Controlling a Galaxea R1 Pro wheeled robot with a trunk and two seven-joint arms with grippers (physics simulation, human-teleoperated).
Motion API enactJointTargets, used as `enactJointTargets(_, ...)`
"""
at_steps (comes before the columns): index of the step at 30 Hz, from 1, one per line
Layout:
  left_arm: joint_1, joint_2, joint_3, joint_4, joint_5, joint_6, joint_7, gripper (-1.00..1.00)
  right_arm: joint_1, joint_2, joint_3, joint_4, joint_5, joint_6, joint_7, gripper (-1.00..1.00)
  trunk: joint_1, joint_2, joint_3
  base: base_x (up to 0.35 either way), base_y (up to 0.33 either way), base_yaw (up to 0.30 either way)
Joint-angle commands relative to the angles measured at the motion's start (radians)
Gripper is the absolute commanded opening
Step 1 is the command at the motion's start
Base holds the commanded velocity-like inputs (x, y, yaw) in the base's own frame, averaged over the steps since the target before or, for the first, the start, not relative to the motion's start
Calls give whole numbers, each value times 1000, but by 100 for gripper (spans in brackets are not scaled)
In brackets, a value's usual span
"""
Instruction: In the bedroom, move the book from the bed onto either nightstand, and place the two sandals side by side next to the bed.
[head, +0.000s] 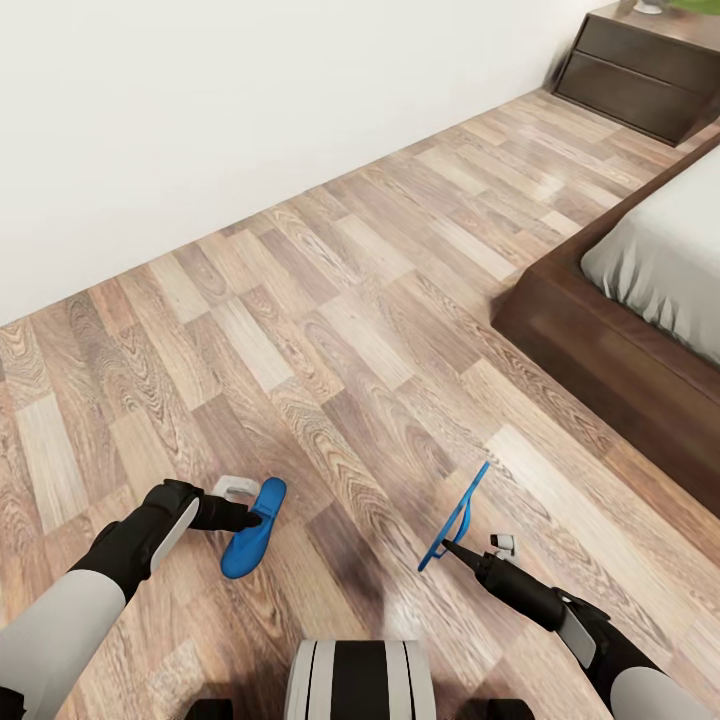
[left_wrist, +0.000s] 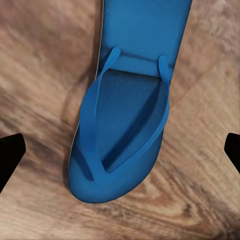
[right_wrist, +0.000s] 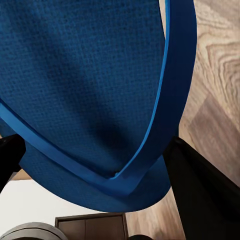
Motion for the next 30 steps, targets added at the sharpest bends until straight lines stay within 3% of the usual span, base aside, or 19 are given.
enactJointTargets(1, -1, 1, -4, -1, 9, 5, 4, 100, 0, 0, -1, 0, -2, 13, 6, -100, 0, 0, -1, 0, 0, 0)
enactJointTargets(20, 0, 2, -4, -1, 9, 5, 4, 100, 0, 0, -1, 0, 0, 13, 6, -100, 0, 0, -1, 0, 0, 0)
enactJointTargets(30, 0, 3, -4, 0, 9, 5, 4, 100, 0, 0, -1, 0, 0, 13, 6, -100, 4, -3, -39, 0, 0, 0)
